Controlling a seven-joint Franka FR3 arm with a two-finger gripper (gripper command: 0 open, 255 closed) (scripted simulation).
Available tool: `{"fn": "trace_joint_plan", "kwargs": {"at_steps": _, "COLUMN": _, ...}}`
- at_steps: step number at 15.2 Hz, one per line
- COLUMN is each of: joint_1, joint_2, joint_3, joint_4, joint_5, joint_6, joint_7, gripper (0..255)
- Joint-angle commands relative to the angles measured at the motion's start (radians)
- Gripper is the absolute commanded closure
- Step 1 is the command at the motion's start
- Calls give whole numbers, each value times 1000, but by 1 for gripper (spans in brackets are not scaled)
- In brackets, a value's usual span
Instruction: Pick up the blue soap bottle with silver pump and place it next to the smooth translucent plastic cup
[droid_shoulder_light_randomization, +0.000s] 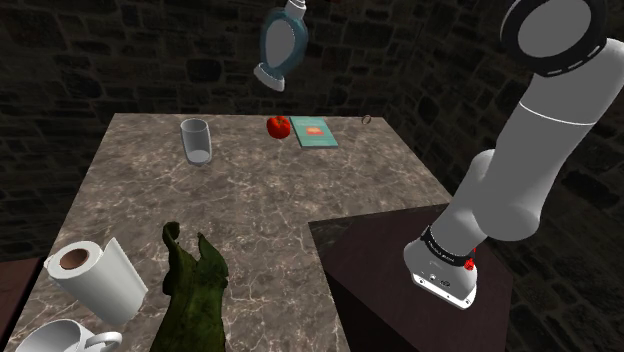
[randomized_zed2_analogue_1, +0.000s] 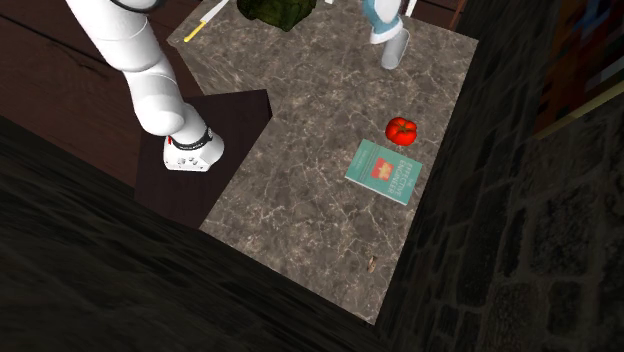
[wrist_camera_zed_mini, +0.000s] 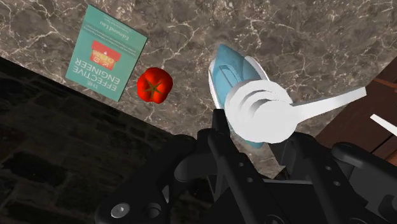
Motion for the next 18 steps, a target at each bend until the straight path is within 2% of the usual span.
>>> {"fn": "trace_joint_plan", "kwargs": {"at_steps": 1, "joint_1": 24, "joint_2": 41, "joint_3": 17, "joint_4": 79, "joint_5": 1, "joint_6": -35, "joint_7": 46, "gripper": 255}}
{"fn": "trace_joint_plan", "kwargs": {"at_steps": 5, "joint_1": 71, "joint_2": 154, "joint_3": 47, "joint_4": 276, "joint_5": 2, "joint_6": -117, "joint_7": 131, "gripper": 255}}
{"fn": "trace_joint_plan", "kwargs": {"at_steps": 6, "joint_1": 85, "joint_2": 219, "joint_3": 57, "joint_4": 391, "joint_5": 5, "joint_6": -166, "joint_7": 162, "gripper": 255}}
{"fn": "trace_joint_plan", "kwargs": {"at_steps": 11, "joint_1": 102, "joint_2": 110, "joint_3": 57, "joint_4": 143, "joint_5": -10, "joint_6": -27, "joint_7": 161, "gripper": 255}}
{"fn": "trace_joint_plan", "kwargs": {"at_steps": 18, "joint_1": 111, "joint_2": 30, "joint_3": 58, "joint_4": -74, "joint_5": -21, "joint_6": 111, "joint_7": 161, "gripper": 255}}
